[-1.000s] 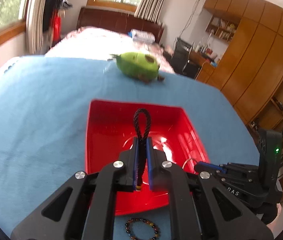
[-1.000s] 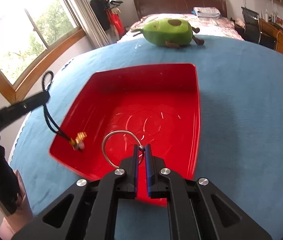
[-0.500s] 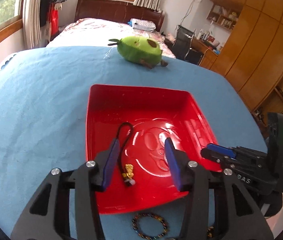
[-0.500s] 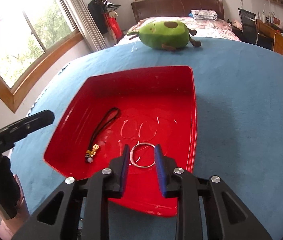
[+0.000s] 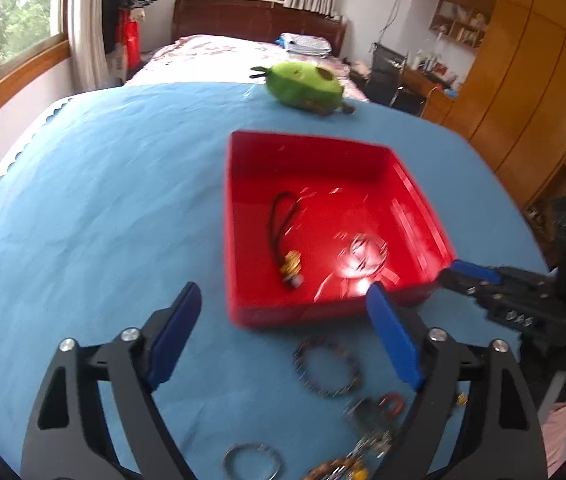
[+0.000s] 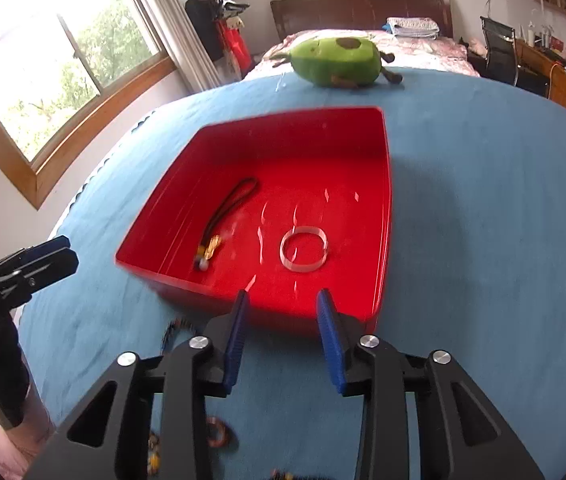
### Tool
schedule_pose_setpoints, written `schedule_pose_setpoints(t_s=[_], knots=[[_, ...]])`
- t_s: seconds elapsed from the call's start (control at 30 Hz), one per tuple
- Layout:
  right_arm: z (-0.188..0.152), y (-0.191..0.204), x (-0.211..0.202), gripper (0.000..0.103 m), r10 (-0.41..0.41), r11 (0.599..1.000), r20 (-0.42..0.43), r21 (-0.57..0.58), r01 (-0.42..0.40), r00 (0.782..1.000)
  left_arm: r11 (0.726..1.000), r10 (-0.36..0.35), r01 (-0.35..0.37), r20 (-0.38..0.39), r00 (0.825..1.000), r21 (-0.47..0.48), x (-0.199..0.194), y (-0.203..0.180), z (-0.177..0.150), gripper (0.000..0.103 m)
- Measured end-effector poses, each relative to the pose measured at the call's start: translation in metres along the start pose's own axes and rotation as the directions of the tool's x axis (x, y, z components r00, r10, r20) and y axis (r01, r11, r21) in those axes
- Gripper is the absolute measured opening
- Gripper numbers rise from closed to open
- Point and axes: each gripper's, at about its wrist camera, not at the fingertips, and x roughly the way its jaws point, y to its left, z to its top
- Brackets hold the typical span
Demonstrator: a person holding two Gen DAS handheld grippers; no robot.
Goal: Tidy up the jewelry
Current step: 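Grasp the large silver wire ring with the left tool while the right tool approaches the black bead necklace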
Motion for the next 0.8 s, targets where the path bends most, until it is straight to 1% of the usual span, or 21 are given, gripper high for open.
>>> schedule_pose_setpoints(t_s=[0.2,0.33,0.43,0.57,0.67,0.8], knots=[[-0.036,0.002,-0.013,0.046,0.010,1.000,-0.023,0.010,-0.009,1.000,1.000,0.009,-0.010,-0.071,0.997,-0.009,-0.005,0.016,-0.044,0.090],[-0.059,0.006,-0.022,0.050,0.018,1.000,-0.028,0.014,-0.018,0.999,1.000,0.021,-0.024,-0.129,0.991,-0.020,-0.005,0.023,-0.075,0.090],[-0.074,0.010,-0.029,0.056,0.024,1.000,-0.027,0.014,-0.024,0.999,0.999,0.032,-0.035,-0.160,0.987,-0.016,-0.004,0.025,-0.099,0.090],[-0.094,0.014,-0.037,0.061,0.023,1.000,-0.019,0.006,-0.023,1.000,0.997,0.067,-0.071,-0.181,0.981,-0.019,-0.003,0.026,-0.116,0.091],[-0.106,0.015,-0.040,0.062,0.031,0.999,-0.025,0.009,-0.031,0.999,0.997,0.070,-0.077,-0.210,0.975,-0.028,0.004,0.027,-0.126,0.091],[-0.117,0.014,-0.041,0.062,0.038,0.999,-0.037,0.017,-0.037,0.999,0.996,0.075,-0.084,-0.227,0.971,-0.029,0.013,0.023,-0.132,0.091]])
